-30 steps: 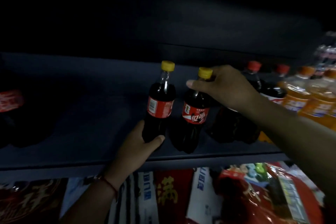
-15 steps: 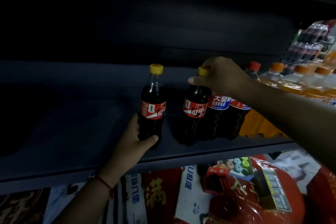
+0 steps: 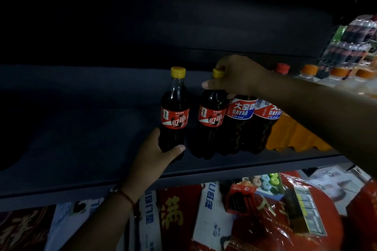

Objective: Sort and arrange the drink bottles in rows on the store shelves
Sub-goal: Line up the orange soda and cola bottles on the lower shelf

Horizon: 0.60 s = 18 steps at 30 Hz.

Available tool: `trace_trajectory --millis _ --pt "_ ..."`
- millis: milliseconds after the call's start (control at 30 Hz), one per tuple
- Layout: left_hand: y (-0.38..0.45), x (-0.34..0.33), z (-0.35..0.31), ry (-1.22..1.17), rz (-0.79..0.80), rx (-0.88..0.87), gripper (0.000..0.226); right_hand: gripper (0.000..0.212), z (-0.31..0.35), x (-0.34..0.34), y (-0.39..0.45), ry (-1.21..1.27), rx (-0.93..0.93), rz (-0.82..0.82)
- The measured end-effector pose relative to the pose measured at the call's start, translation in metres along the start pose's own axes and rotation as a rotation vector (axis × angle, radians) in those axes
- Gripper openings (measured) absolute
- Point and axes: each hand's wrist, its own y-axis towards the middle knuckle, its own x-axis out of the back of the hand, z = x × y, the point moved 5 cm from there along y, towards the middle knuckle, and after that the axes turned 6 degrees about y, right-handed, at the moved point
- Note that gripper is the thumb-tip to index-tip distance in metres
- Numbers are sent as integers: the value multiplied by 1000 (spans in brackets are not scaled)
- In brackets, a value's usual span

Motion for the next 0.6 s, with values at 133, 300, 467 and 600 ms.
trace_trajectory --millis 133,300,467,600 --pt "0 -4 0 -12 -18 -8 40 45 5 -2 -1 18 17 155" --pt "-2 -13 -4 -21 -39 -22 40 44 5 2 -2 -66 87 154" --pt "-2 -22 -6 -30 -58 -52 47 48 4 1 -1 -105 134 141" --pt "-1 -28 -4 -35 -74 -62 51 51 2 1 0 -143 144 104"
